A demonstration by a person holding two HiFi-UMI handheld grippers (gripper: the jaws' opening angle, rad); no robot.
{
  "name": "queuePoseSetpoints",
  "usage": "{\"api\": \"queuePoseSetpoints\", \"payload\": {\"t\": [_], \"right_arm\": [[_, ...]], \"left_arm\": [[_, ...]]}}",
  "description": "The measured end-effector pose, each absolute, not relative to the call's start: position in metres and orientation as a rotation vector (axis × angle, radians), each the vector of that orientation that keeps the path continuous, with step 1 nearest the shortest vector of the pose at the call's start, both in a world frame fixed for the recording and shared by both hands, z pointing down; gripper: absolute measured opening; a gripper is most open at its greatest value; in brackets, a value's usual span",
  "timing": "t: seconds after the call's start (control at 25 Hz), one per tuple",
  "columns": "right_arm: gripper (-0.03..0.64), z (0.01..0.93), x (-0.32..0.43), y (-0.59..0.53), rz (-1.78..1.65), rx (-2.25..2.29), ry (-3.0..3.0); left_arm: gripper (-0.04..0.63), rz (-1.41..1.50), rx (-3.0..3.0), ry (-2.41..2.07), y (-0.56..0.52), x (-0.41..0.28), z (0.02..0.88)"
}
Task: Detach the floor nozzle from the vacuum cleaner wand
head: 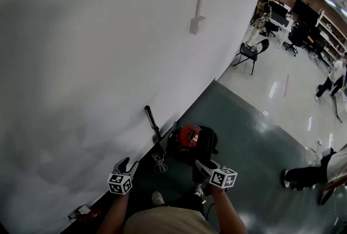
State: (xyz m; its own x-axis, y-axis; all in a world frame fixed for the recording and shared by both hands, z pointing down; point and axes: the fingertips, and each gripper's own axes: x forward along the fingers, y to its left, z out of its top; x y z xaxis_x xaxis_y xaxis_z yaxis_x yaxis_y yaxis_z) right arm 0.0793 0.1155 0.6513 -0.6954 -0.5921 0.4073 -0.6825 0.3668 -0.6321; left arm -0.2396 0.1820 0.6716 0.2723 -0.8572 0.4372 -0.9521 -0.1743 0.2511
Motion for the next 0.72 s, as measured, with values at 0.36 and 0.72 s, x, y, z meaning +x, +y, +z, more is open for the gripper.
{"api": "queuePoseSetpoints", "payload": {"t": [0.36,0.72], "right_arm": [[0.213,0.638,0.08,0.129,1.296,1.162,-2.545],[0.213,0.634,0.099,0.156,1.402,1.213,-2.514]], "left_arm": [[0.219,0.266,2.144,-1.57,0.183,-0.218,0.661],[0.219,0.245,2.117,-1.562,0.207,-0.23,0.66]]}}
